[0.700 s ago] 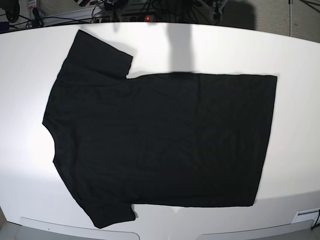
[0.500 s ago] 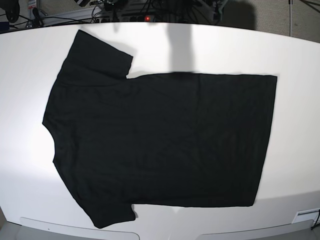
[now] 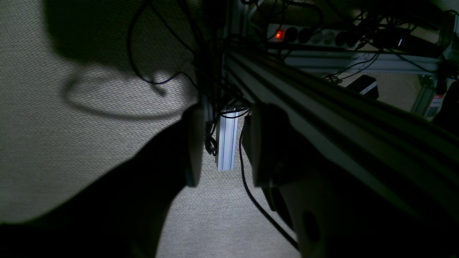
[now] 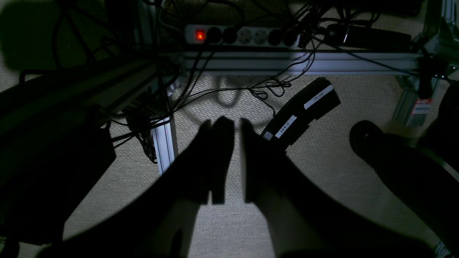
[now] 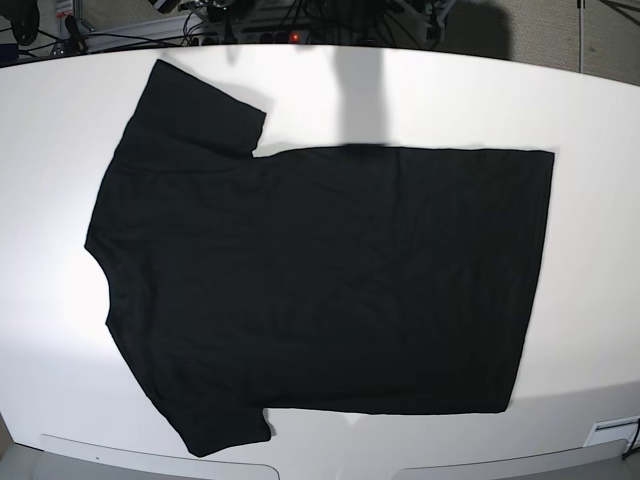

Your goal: Fold the T-shirt properly

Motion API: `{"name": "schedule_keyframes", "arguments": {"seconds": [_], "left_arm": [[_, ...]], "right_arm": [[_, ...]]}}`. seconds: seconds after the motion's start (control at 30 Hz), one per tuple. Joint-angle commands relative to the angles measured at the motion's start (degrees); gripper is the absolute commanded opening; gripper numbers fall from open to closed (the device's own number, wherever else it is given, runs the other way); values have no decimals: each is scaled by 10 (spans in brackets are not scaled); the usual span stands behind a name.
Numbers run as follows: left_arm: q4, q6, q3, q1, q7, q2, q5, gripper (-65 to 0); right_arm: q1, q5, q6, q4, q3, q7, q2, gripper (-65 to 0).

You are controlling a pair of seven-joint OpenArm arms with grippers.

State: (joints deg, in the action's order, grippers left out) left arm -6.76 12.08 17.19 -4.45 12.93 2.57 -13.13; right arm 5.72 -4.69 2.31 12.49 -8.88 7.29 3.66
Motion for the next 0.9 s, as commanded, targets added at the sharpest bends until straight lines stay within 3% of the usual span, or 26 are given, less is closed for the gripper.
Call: {"name": "schedule_keyframes", "arguments": {"seconds": [0.0, 0.6, 0.73, 0.87], "left_arm": [[-1, 3, 0, -2, 4, 1, -3, -433], [-1, 3, 0, -4, 4, 1, -3, -433], [-1, 3, 0, -4, 4, 1, -3, -433], [-2, 3, 0, -7, 5, 2, -3, -433]], "right_arm": [[0, -2, -6, 3, 1, 5, 2, -567], [0, 3, -6, 3, 1, -5, 2, -567], [1, 70, -6, 3, 1, -19, 2, -567], [7, 90, -6, 3, 1, -23, 2, -567]]}}
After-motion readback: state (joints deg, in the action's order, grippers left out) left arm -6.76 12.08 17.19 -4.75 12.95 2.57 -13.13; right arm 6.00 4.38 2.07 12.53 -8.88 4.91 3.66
